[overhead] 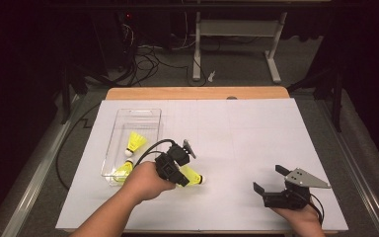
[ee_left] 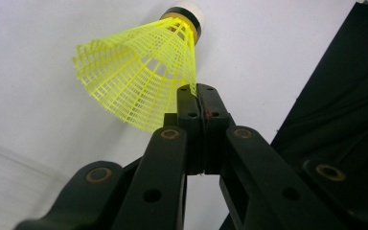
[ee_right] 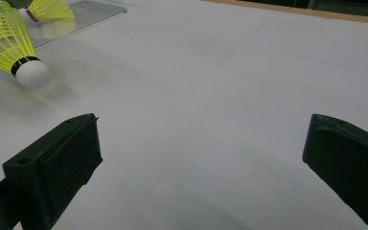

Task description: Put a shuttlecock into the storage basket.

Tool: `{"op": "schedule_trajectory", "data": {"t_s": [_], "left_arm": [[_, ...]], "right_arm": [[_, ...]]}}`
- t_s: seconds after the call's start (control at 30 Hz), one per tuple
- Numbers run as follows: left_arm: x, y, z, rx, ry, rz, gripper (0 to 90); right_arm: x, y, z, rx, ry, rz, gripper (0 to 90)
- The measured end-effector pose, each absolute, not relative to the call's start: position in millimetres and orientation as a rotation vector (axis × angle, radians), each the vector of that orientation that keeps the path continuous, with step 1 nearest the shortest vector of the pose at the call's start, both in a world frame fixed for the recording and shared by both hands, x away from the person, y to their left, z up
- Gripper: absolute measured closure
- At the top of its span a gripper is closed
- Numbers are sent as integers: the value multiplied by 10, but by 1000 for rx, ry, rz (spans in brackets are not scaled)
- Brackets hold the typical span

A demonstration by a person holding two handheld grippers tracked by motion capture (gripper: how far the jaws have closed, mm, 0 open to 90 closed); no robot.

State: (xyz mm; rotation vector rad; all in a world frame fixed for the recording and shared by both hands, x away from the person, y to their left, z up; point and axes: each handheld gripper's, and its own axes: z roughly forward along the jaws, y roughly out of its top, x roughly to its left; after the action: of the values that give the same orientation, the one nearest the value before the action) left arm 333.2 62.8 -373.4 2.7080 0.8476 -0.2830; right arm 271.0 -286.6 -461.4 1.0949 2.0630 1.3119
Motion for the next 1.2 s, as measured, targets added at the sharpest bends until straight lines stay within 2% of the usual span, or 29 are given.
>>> {"op": "schedule_trajectory", "data": {"t_s": [0.53,1.2], "left_arm": [[3389,874,-3377,2661,913,-240,900],[3516,1435,-3073,2597,1070,-171,900]], "right_arm": [[2707,-2866,-4607,1090,2065,1326,4],[2709,-2886,-4616,1103,2069,1337,4]]}}
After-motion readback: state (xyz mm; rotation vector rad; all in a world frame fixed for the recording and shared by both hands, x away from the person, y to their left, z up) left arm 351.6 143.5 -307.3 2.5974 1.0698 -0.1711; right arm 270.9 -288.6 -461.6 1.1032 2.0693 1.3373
